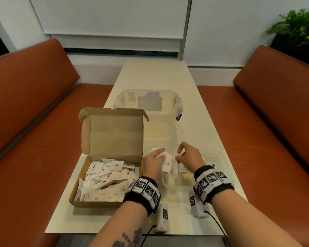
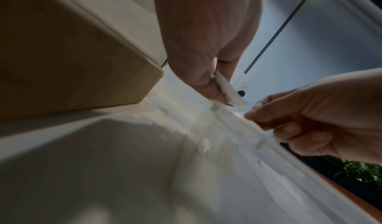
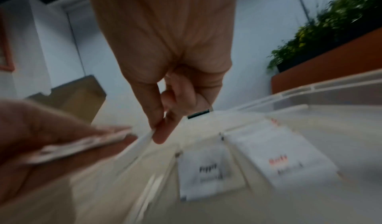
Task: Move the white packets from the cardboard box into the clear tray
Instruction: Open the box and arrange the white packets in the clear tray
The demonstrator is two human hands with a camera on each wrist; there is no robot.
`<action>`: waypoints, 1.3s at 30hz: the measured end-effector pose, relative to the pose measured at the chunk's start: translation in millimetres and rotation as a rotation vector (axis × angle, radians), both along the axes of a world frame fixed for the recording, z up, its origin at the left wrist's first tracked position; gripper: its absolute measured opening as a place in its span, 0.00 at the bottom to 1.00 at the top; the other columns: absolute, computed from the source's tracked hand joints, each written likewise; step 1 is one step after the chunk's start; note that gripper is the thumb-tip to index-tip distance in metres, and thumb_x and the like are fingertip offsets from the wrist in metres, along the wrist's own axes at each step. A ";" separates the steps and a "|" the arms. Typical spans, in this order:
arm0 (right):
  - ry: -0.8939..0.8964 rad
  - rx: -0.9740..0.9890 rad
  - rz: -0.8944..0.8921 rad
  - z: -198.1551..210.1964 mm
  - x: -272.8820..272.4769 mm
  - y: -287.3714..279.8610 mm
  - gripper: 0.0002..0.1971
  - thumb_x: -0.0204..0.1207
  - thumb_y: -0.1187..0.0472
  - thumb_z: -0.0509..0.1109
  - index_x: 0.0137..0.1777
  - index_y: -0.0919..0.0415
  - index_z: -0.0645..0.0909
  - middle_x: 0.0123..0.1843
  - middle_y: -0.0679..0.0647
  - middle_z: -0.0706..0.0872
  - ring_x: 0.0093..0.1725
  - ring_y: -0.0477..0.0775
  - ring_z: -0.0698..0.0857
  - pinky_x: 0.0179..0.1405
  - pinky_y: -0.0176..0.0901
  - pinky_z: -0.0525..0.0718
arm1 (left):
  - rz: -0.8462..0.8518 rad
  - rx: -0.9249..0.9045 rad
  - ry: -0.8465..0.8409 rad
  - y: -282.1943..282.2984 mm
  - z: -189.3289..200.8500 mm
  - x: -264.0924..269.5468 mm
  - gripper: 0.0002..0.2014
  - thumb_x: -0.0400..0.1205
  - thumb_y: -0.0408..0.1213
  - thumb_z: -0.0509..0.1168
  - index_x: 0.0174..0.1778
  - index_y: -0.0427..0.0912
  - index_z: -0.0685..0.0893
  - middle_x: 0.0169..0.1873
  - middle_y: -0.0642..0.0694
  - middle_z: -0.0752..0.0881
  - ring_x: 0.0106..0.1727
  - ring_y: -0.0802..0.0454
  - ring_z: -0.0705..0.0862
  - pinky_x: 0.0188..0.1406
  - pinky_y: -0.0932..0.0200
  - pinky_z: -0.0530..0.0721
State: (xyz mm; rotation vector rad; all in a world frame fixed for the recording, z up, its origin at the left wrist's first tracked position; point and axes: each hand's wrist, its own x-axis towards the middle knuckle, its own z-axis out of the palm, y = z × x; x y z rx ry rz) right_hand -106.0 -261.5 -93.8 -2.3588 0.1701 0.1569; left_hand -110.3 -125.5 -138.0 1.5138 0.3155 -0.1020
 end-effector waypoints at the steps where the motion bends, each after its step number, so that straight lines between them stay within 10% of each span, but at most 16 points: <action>1: -0.001 -0.038 0.033 -3.5 -1.0 3.3 0.07 0.71 0.69 0.68 0.43 0.58 0.75 0.38 0.59 0.89 0.40 0.60 0.88 0.40 0.45 0.82 | -0.001 0.005 -0.002 0.0 -1.2 0.0 0.16 0.80 0.28 0.64 0.60 0.49 0.86 0.48 0.57 0.84 0.47 0.63 0.81 0.49 0.68 0.75; 17: 0.036 -0.590 0.314 -18.4 8.2 22.3 0.10 0.78 0.63 0.61 0.51 0.61 0.83 0.51 0.57 0.87 0.52 0.59 0.84 0.48 0.46 0.80 | -0.038 0.048 -0.004 2.4 -4.4 6.6 0.17 0.81 0.25 0.64 0.65 0.41 0.84 0.52 0.50 0.83 0.44 0.64 0.81 0.40 0.79 0.75; 23: 0.044 -0.729 0.411 -17.9 7.0 23.0 0.10 0.77 0.64 0.62 0.55 0.61 0.81 0.54 0.57 0.85 0.62 0.58 0.75 0.52 0.46 0.78 | -0.045 0.063 -0.007 2.0 -4.7 6.7 0.17 0.81 0.25 0.64 0.65 0.43 0.84 0.54 0.51 0.82 0.54 0.58 0.80 0.57 0.66 0.73; 28: 0.009 -0.746 0.376 -17.1 6.3 14.2 0.14 0.76 0.56 0.69 0.61 0.53 0.82 0.62 0.56 0.77 0.67 0.59 0.68 0.60 0.45 0.78 | -0.061 0.095 -0.019 4.1 -5.8 6.8 0.17 0.82 0.26 0.64 0.65 0.43 0.83 0.54 0.53 0.82 0.53 0.59 0.80 0.37 0.82 0.73; 34: 0.035 -0.714 0.360 -17.8 1.1 13.0 0.20 0.71 0.47 0.73 0.64 0.43 0.82 0.65 0.53 0.72 0.68 0.59 0.66 0.62 0.46 0.78 | -0.054 0.085 -0.020 2.9 -6.3 4.9 0.17 0.81 0.27 0.64 0.64 0.45 0.85 0.56 0.51 0.84 0.58 0.54 0.82 0.62 0.61 0.78; 39: -0.027 -0.732 0.312 -23.5 -3.9 14.0 0.18 0.72 0.52 0.73 0.62 0.52 0.82 0.66 0.55 0.71 0.67 0.60 0.67 0.59 0.48 0.79 | -0.026 0.019 -0.008 3.4 -7.2 4.1 0.16 0.81 0.27 0.65 0.59 0.50 0.86 0.50 0.52 0.86 0.50 0.56 0.85 0.51 0.63 0.83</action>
